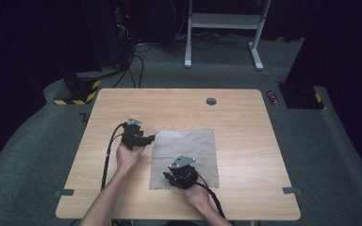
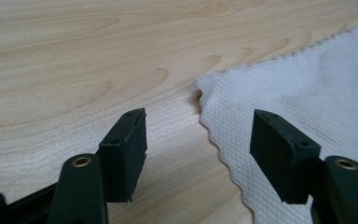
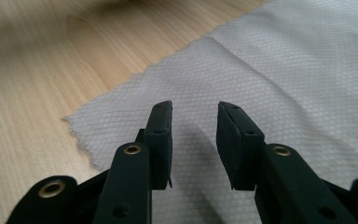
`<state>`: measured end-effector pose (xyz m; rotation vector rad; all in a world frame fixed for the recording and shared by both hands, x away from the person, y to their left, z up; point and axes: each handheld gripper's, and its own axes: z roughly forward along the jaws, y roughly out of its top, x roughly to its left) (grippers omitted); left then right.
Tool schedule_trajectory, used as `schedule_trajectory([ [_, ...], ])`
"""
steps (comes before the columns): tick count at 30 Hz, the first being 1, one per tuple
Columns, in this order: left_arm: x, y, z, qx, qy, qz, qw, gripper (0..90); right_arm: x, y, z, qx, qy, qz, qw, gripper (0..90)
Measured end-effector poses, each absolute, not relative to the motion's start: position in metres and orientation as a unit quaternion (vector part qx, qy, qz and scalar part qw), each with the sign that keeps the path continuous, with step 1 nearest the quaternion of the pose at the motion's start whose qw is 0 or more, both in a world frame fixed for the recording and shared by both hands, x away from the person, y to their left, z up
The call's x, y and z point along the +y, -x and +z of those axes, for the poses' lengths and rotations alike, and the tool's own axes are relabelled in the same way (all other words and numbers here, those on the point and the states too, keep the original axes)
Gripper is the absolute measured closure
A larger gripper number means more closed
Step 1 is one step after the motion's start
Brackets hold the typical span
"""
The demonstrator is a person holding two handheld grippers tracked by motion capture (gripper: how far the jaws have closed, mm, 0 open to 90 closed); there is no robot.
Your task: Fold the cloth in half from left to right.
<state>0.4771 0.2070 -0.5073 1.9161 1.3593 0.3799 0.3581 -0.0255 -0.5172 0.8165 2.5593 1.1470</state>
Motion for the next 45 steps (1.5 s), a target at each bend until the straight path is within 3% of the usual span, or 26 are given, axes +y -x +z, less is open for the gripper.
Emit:
schedule_trajectory([
  [13,0.210,-0.489,-0.521,0.549,-0.724,0.151,0.389,40.6,0.001,-0.340,-0.520,0.879,-0.241,0.402,0.092,66.9],
  [27,0.196,-0.497,-0.500,0.527,-0.751,0.157,0.366,39.2,0.017,-0.328,-0.524,0.888,-0.211,0.401,0.072,68.3],
  [34,0.185,-0.511,-0.509,0.536,-0.757,0.152,0.341,39.3,0.018,-0.327,-0.524,0.891,-0.209,0.396,0.076,69.6],
  [40,0.178,-0.516,-0.511,0.526,-0.773,0.165,0.316,46.5,0.020,-0.322,-0.524,0.893,-0.198,0.390,0.101,73.3],
  [43,0.170,-0.517,-0.510,0.509,-0.787,0.171,0.303,59.1,0.020,-0.320,-0.524,0.896,-0.196,0.383,0.108,78.4],
  [45,0.166,-0.517,-0.510,0.503,-0.790,0.175,0.304,62.6,0.020,-0.319,-0.524,0.896,-0.195,0.382,0.114,83.0],
])
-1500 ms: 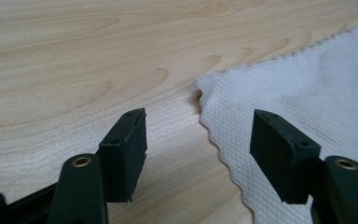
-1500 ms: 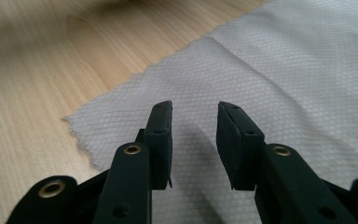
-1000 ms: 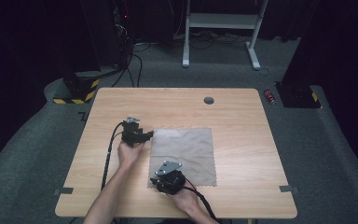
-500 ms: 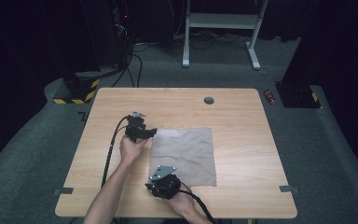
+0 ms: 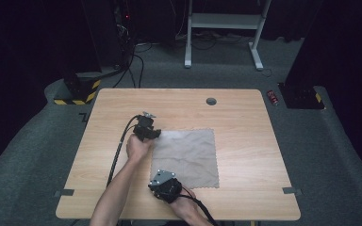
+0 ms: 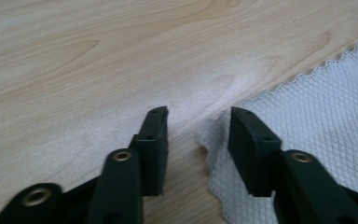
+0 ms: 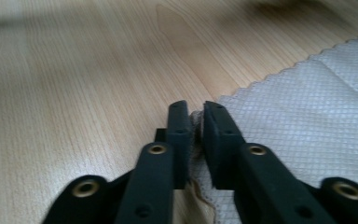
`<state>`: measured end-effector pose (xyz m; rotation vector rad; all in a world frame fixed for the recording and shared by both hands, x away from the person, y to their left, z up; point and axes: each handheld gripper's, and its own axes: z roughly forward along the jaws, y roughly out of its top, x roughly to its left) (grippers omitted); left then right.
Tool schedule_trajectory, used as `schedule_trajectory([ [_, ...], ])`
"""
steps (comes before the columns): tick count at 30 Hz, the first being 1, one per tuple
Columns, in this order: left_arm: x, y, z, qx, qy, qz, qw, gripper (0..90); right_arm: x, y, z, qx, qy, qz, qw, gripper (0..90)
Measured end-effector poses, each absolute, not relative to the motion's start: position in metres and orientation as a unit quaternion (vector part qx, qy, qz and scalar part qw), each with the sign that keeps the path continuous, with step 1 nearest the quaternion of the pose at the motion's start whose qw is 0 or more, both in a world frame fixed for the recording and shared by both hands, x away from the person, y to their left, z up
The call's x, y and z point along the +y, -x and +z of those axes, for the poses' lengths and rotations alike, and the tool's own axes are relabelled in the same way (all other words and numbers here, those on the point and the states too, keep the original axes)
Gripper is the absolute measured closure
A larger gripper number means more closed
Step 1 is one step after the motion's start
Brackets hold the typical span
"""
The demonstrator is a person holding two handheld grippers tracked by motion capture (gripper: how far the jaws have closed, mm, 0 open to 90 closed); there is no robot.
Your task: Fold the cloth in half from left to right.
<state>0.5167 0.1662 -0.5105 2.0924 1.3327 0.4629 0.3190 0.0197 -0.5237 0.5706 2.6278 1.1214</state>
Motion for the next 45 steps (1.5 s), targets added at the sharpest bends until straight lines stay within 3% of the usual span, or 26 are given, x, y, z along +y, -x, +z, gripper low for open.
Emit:
schedule_trajectory([
  [5,0.165,-0.518,-0.510,0.498,-0.795,0.161,0.307,85.5,0.020,-0.317,-0.524,0.897,-0.192,0.377,0.127,88.7],
  [7,0.163,-0.519,-0.508,0.497,-0.798,0.155,0.303,89.3,0.020,-0.317,-0.524,0.897,-0.192,0.378,0.129,89.0],
  [24,0.183,-0.516,-0.475,0.490,-0.781,0.138,0.362,90.0,0.019,-0.313,-0.507,0.886,-0.182,0.405,0.136,89.7],
  [40,0.223,-0.508,-0.452,0.509,-0.762,0.148,0.373,90.0,0.041,-0.316,-0.479,0.868,-0.172,0.456,0.097,89.9],
  [45,0.219,-0.506,-0.449,0.503,-0.764,0.149,0.375,90.0,0.030,-0.314,-0.476,0.861,-0.177,0.468,0.094,89.9],
])
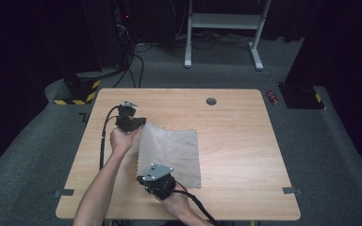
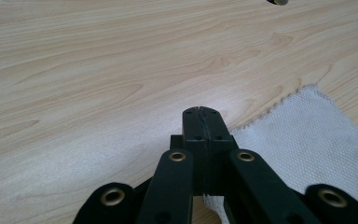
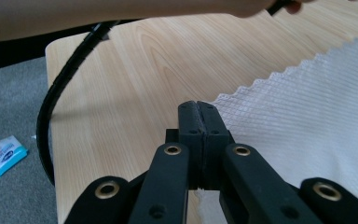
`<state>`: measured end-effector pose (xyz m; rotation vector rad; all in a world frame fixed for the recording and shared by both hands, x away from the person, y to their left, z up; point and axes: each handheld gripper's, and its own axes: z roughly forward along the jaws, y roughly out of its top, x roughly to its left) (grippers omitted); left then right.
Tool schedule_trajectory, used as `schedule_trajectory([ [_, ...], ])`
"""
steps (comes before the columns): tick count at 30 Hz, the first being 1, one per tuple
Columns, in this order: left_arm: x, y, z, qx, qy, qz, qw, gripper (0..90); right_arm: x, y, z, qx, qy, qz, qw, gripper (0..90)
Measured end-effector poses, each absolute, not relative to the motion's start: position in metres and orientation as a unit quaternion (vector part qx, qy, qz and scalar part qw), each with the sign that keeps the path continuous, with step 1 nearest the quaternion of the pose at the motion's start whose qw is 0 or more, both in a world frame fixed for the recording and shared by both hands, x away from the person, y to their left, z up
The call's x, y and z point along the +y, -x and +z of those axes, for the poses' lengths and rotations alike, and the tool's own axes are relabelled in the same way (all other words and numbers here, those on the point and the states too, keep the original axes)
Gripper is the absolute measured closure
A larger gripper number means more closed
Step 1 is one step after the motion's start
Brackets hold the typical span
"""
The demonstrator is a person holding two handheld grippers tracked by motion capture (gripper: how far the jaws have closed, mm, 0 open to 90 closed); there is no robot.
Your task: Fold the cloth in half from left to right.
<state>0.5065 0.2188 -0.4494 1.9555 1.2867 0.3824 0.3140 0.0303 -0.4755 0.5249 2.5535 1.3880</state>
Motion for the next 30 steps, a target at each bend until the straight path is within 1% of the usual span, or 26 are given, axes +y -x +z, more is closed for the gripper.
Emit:
schedule_trajectory([
  [3,0.205,-0.511,-0.453,0.493,-0.773,0.145,0.371,90.0,0.011,-0.314,-0.480,0.857,-0.195,0.467,0.097,89.9],
  [9,0.160,-0.523,-0.462,0.467,-0.795,0.135,0.364,90.0,-0.027,-0.314,-0.491,0.858,-0.226,0.445,0.119,89.9],
  [12,0.143,-0.527,-0.466,0.461,-0.797,0.130,0.367,90.0,-0.043,-0.312,-0.492,0.855,-0.237,0.444,0.127,89.9],
  [22,0.110,-0.532,-0.469,0.445,-0.808,0.123,0.366,90.0,-0.079,-0.312,-0.503,0.846,-0.275,0.439,0.128,89.8],
  [30,0.086,-0.534,-0.476,0.436,-0.815,0.119,0.362,90.0,-0.097,-0.310,-0.509,0.844,-0.293,0.430,0.127,89.8],
])
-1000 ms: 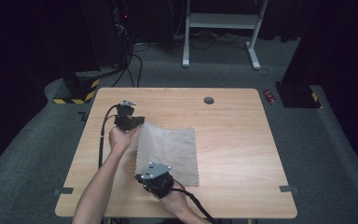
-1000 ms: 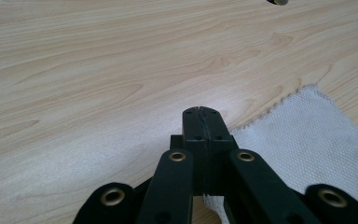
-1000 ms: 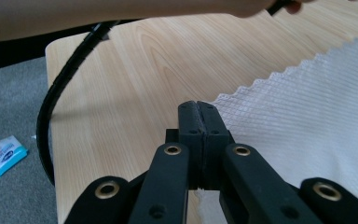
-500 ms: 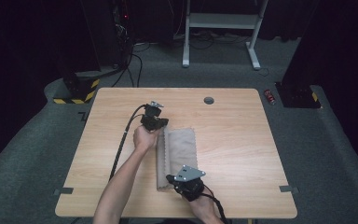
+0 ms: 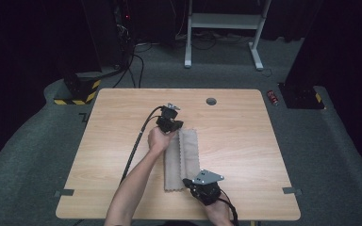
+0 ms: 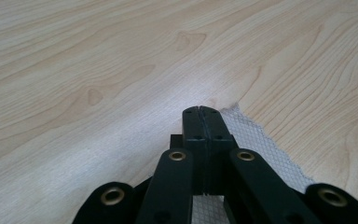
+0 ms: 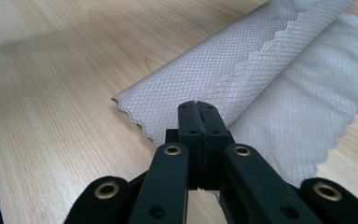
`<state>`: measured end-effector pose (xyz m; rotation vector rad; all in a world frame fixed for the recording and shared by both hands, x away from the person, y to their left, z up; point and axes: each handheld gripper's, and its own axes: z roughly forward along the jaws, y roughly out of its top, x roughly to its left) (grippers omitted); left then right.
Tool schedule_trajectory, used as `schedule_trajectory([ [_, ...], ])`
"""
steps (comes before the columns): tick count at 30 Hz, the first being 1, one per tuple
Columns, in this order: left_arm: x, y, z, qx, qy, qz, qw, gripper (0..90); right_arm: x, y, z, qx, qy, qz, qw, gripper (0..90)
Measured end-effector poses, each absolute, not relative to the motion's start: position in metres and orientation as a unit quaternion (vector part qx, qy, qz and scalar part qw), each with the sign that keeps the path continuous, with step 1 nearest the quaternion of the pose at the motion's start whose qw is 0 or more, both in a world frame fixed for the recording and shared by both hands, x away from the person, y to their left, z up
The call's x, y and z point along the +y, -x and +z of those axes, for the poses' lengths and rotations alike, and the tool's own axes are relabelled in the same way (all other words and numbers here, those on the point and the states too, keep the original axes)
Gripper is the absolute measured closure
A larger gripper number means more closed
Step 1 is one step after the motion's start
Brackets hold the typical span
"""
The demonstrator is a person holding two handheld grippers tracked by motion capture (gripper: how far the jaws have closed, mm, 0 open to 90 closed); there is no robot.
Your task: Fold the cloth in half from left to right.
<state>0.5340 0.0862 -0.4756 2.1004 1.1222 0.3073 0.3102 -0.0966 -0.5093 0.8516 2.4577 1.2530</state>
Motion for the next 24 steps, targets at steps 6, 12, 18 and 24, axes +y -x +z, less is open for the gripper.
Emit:
schedule_trajectory([
  [6,0.077,-0.537,-0.480,0.430,-0.821,0.121,0.355,90.0,-0.106,-0.311,-0.512,0.842,-0.304,0.427,0.127,89.7],
  [12,0.065,-0.539,-0.484,0.432,-0.821,0.118,0.355,90.0,-0.113,-0.311,-0.513,0.839,-0.314,0.426,0.127,89.7],
  [18,0.059,-0.541,-0.487,0.433,-0.821,0.119,0.352,89.9,-0.120,-0.313,-0.515,0.839,-0.324,0.420,0.125,89.5],
  [24,0.056,-0.544,-0.493,0.436,-0.821,0.112,0.351,89.8,-0.126,-0.315,-0.520,0.837,-0.336,0.414,0.126,89.3],
])
